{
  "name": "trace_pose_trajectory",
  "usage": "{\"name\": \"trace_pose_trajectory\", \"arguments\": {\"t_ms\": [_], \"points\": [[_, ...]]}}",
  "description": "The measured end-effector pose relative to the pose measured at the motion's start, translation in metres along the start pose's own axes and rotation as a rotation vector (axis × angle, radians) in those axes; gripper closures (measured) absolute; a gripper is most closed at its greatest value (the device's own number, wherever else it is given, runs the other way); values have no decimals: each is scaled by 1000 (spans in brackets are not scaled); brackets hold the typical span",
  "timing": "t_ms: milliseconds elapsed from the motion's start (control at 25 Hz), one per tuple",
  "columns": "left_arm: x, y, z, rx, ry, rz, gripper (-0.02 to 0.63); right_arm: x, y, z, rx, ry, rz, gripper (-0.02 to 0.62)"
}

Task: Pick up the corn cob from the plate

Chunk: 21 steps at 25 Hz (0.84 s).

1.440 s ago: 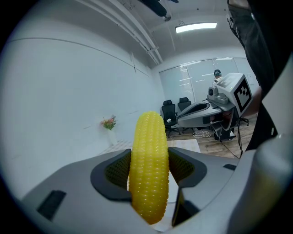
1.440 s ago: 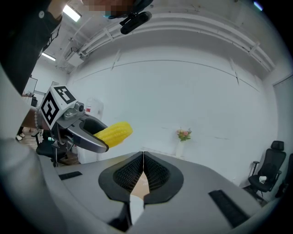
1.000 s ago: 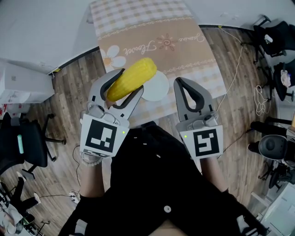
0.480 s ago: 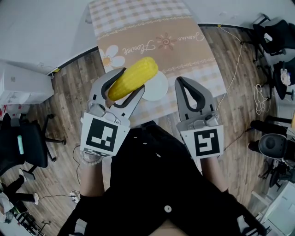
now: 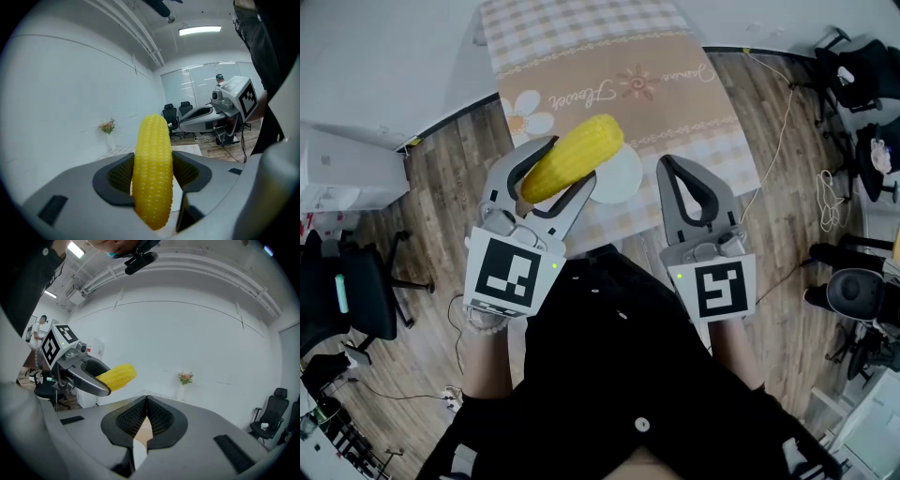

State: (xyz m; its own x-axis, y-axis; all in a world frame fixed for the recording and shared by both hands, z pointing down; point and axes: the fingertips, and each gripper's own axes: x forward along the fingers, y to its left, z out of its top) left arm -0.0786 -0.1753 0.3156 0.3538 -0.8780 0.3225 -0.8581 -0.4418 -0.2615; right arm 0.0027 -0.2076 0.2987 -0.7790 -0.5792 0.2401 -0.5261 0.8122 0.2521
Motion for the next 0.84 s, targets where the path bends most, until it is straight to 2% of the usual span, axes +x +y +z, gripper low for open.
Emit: {"name": "trace_pose_trajectory", "arguments": {"t_ms": [200,400,640,840], "points": [[0,2,-1,-59,17,28,350,0,0,-2,3,3,-4,554],[3,0,-3,11,0,-7,350,1,0,-3,0,4,-4,554],[1,0,-3,-18,9,3,350,0,1,-3,-2,12,-3,554],[4,-1,-2,19,-6,-19,350,1,0,-4,0,13,-5,554]]}}
